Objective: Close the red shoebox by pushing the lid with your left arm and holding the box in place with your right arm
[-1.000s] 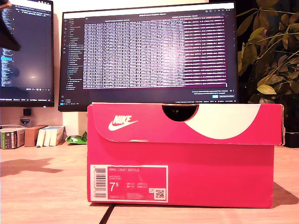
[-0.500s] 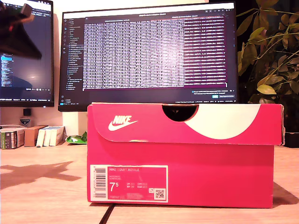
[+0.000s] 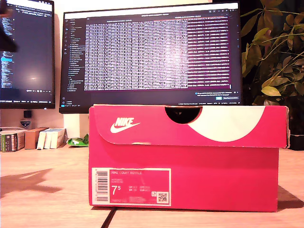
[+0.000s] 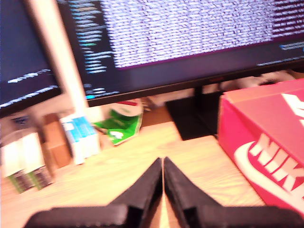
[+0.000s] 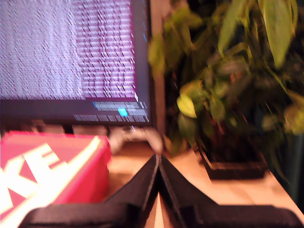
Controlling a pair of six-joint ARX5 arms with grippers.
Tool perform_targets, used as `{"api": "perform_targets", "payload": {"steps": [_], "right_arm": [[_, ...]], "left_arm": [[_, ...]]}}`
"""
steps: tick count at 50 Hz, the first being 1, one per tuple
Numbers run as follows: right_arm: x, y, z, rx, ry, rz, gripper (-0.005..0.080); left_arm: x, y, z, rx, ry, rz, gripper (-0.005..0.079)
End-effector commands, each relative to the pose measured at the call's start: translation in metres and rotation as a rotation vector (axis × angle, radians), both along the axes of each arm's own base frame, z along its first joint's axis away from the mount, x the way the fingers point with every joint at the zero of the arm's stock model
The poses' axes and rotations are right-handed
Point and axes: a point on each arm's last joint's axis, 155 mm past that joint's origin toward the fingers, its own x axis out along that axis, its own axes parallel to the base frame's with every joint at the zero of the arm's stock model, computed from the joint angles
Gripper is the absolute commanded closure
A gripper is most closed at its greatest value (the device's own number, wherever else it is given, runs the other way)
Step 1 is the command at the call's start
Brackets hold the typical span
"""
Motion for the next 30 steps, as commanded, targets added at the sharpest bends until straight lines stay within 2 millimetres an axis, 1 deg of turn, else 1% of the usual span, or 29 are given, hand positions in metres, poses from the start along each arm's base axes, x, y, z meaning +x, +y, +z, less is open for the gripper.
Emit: {"api": "perform_targets", "payload": {"steps": [1, 5, 10, 14, 30], "right_arm": [[0.003, 0.007, -0.023, -0.023, 0.043, 0.027, 0.0765], [0.003, 0.011, -0.027, -0.04, 0.045, 0.044, 0.0765], [0.003, 0.016, -0.024, -0.047, 0.023, 0.061, 0.0764], [0.003, 0.022, -0.025, -0.052, 0.016, 0.089, 0.0765], [0.002, 0.038, -0.054, -0.062, 0.068, 0.154, 0.0765]], "left_arm": [[-0.003, 0.004, -0.017, 0.002, 0.024, 0.018, 0.0762], [-0.008, 0.008, -0.022, -0.004, 0.024, 0.034, 0.0762], [-0.012, 0.014, -0.026, -0.016, 0.005, 0.059, 0.0762], [-0.015, 0.018, -0.032, -0.027, 0.006, 0.072, 0.0762], [-0.025, 0.019, -0.05, -0.039, 0.009, 0.066, 0.0762]]}}
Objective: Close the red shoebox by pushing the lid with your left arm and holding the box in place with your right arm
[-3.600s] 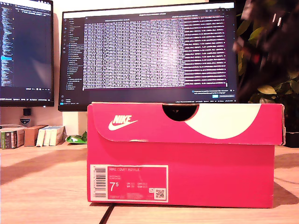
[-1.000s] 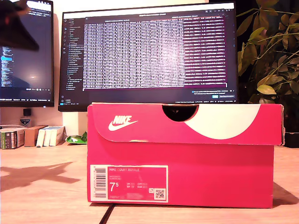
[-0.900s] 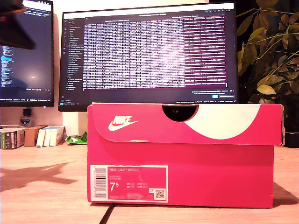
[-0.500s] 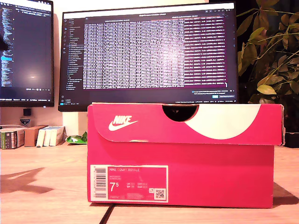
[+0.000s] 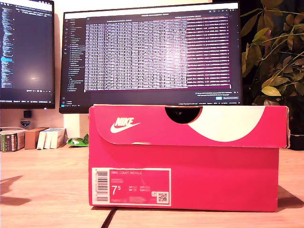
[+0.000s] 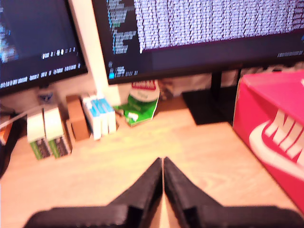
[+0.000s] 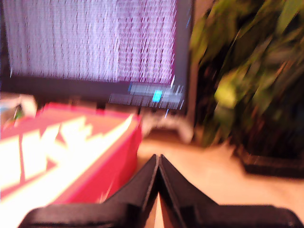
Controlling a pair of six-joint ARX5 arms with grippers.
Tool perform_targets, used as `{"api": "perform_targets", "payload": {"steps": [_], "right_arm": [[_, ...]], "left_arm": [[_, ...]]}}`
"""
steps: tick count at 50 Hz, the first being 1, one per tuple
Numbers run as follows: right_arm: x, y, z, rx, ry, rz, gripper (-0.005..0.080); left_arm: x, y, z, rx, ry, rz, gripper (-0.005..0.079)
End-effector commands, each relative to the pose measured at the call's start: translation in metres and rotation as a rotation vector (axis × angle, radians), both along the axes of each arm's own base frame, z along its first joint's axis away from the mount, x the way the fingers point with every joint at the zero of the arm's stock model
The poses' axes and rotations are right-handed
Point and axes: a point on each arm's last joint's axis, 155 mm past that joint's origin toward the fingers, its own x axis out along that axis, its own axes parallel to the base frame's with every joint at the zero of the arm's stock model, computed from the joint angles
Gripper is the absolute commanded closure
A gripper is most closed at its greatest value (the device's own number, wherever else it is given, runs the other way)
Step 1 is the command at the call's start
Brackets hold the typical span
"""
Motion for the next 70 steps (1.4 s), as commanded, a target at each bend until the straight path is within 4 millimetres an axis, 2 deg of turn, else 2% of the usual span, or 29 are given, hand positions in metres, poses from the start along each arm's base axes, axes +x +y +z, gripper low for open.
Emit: {"api": "perform_targets", "payload": {"steps": [1, 9, 22, 31, 42, 47, 65, 70], "right_arm": [[0.0, 0.005, -0.011, -0.006, 0.017, 0.021, 0.0765], [0.0, 0.009, -0.025, -0.014, 0.042, 0.033, 0.0765], [-0.001, 0.009, -0.031, -0.045, 0.062, 0.035, 0.0764], [-0.002, 0.008, -0.044, -0.057, 0.11, 0.031, 0.0764], [-0.006, 0.006, -0.067, -0.08, 0.201, 0.032, 0.0764], [-0.01, 0.005, -0.084, -0.097, 0.267, 0.032, 0.0764], [-0.01, 0.005, -0.084, -0.097, 0.268, 0.032, 0.0764], [-0.01, 0.005, -0.084, -0.097, 0.268, 0.033, 0.0764]], "left_arm": [[-0.003, 0.0, -0.012, -0.008, 0.013, -0.005, 0.0762], [-0.009, 0.0, -0.027, -0.03, 0.024, -0.009, 0.0762], [-0.019, -0.003, -0.051, -0.051, 0.058, -0.031, 0.0762], [-0.025, -0.004, -0.058, -0.047, 0.089, -0.047, 0.0762], [-0.033, -0.005, -0.077, -0.032, 0.164, -0.058, 0.0762], [-0.038, -0.006, -0.084, -0.028, 0.194, -0.066, 0.0762], [-0.045, -0.002, -0.102, -0.019, 0.27, -0.052, 0.0762], [-0.045, -0.002, -0.101, -0.02, 0.267, -0.049, 0.0762]]}}
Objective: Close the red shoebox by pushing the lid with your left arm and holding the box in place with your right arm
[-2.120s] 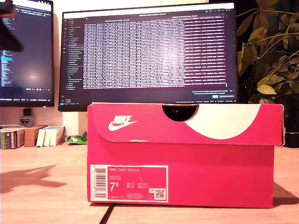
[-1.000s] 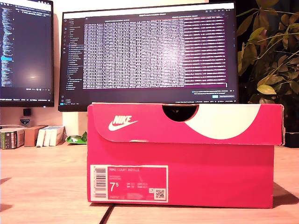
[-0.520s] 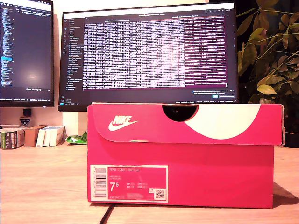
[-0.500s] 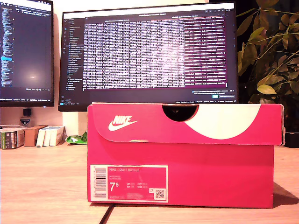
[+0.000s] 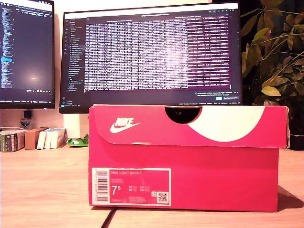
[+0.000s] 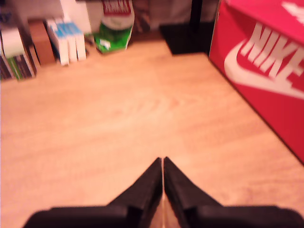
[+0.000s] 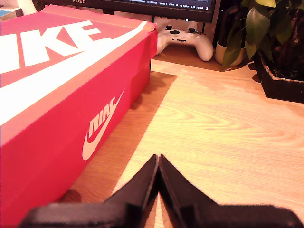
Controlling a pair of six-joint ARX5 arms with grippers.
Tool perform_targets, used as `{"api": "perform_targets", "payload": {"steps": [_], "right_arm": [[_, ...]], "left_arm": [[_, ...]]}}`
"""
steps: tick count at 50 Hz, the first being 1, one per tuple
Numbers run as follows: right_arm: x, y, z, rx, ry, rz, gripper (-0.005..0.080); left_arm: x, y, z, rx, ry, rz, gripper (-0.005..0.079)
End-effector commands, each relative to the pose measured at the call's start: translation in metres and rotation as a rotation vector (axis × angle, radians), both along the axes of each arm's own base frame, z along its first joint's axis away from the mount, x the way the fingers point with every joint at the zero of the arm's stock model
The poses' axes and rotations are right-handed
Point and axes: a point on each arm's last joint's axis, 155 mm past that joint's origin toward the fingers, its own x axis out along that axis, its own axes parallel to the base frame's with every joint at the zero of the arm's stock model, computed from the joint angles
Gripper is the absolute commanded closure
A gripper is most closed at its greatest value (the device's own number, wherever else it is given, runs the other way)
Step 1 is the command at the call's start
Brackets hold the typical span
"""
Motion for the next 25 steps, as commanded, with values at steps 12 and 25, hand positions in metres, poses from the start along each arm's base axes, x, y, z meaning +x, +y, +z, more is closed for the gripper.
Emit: {"api": "perform_targets", "payload": {"steps": [12, 25], "right_arm": [[-0.0006, 0.0007, -0.0107, -0.007, 0.018, 0.004, 0.0764], [-0.0004, 0.0003, -0.0051, 0.0, -0.005, 0.002, 0.0764]], "left_arm": [[-0.0045, 0.0028, -0.0174, -0.028, 0.062, 0.027, 0.0761], [-0.0045, 0.0028, -0.0174, -0.027, 0.061, 0.026, 0.0761]]}}
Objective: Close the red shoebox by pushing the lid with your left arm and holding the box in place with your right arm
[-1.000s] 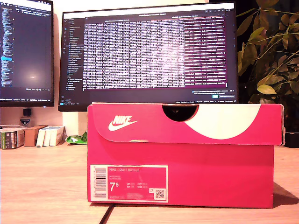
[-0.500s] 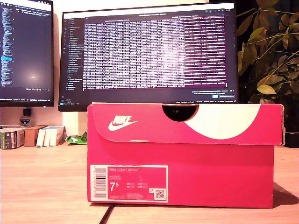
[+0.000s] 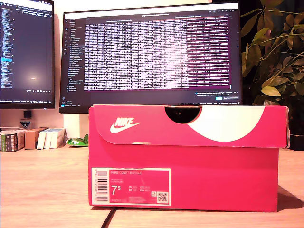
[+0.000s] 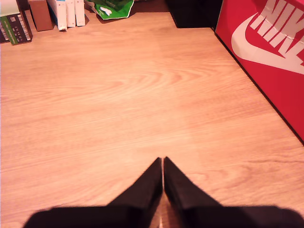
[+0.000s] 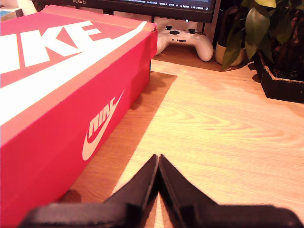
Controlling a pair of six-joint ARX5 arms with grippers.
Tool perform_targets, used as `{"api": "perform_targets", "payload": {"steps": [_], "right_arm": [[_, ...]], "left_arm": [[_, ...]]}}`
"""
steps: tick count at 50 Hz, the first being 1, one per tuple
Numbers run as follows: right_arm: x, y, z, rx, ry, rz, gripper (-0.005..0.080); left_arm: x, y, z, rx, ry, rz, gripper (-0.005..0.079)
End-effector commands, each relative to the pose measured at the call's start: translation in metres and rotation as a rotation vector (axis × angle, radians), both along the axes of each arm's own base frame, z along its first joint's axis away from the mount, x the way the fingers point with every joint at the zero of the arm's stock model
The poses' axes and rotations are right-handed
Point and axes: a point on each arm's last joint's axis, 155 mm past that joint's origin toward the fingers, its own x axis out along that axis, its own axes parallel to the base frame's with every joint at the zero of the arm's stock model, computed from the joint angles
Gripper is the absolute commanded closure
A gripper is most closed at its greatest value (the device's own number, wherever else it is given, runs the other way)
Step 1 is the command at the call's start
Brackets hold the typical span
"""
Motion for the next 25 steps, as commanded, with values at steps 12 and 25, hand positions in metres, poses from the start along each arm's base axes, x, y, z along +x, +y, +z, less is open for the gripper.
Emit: {"api": "perform_targets", "payload": {"steps": [12, 25], "right_arm": [[0.001, -0.008, 0.013, 0.018, -0.08, -0.033, 0.0764], [0.004, -0.03, 0.017, 0.019, -0.1, -0.12, 0.0764]], "left_arm": [[-0.001, 0.002, -0.005, -0.004, -0.005, 0.007, 0.0761], [0.0, 0.023, 0.01, -0.019, -0.078, 0.097, 0.0761]]}}
